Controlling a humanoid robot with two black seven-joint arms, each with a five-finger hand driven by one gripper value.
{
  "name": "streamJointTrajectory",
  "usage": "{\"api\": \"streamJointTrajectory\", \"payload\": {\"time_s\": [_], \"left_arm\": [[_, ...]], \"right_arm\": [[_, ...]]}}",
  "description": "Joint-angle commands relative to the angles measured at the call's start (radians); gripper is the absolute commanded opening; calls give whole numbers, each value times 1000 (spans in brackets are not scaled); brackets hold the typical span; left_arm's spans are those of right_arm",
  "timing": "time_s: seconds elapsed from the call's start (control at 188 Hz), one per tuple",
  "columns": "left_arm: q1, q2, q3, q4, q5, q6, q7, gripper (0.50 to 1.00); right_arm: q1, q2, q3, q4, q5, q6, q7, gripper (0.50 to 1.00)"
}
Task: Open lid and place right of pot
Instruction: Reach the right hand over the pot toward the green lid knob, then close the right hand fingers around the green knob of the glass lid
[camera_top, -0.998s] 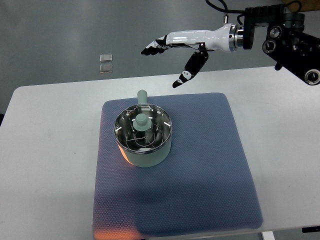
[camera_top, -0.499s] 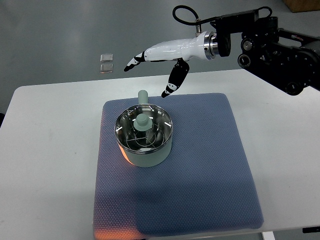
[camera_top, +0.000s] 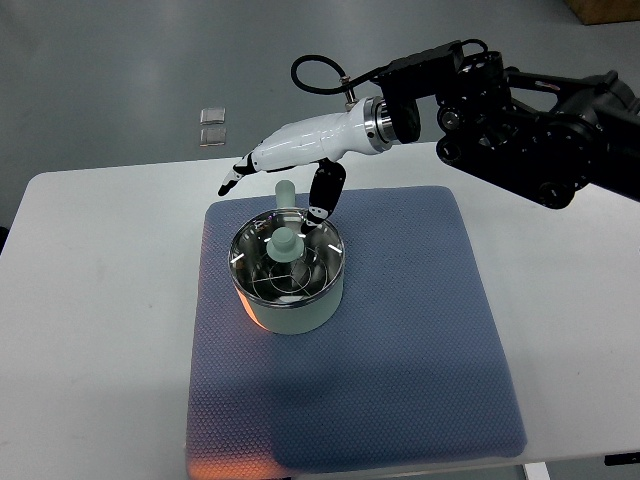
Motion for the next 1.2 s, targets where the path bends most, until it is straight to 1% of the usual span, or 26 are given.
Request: {"api": "streamJointTrajectory", "payload": {"time_s": [0.0, 0.276, 0.303, 0.382, 0.388, 0.398, 0.488, 0.547, 1.009, 1.195], "left_arm": [[0, 0, 0, 0, 0, 0, 0, 1000], [0, 0, -1, -2, 0, -2, 0, 1000], [0, 0, -1, -2, 0, -2, 0, 1000], [0, 0, -1, -2, 0, -2, 0, 1000], [0, 0, -1, -2, 0, -2, 0, 1000], [-2, 0, -1, -2, 0, -2, 0, 1000], [-3, 0, 0, -2, 0, -2, 0, 1000], [-3, 0, 0, -3, 0, -3, 0, 1000], [-5, 0, 0, -11, 0, -3, 0, 1000], [-5, 0, 0, -12, 0, -3, 0, 1000]], "right_arm": [[6, 0, -24, 0, -14, 0, -1, 909], [6, 10, -67, 0, -57, -8, -1, 905], [5, 34, -86, -1, -74, -9, -1, 901], [5, 43, -90, -1, -80, -9, -2, 893], [6, 53, -92, -1, -89, -15, -4, 883], [6, 54, -93, -1, -91, -17, -5, 879], [8, 62, -93, -1, -106, -29, -7, 864], [8, 68, -93, -1, -117, -29, -7, 846], [14, 73, -109, -12, -178, -29, -11, 846], [14, 73, -132, -18, -204, -47, -11, 840]]}}
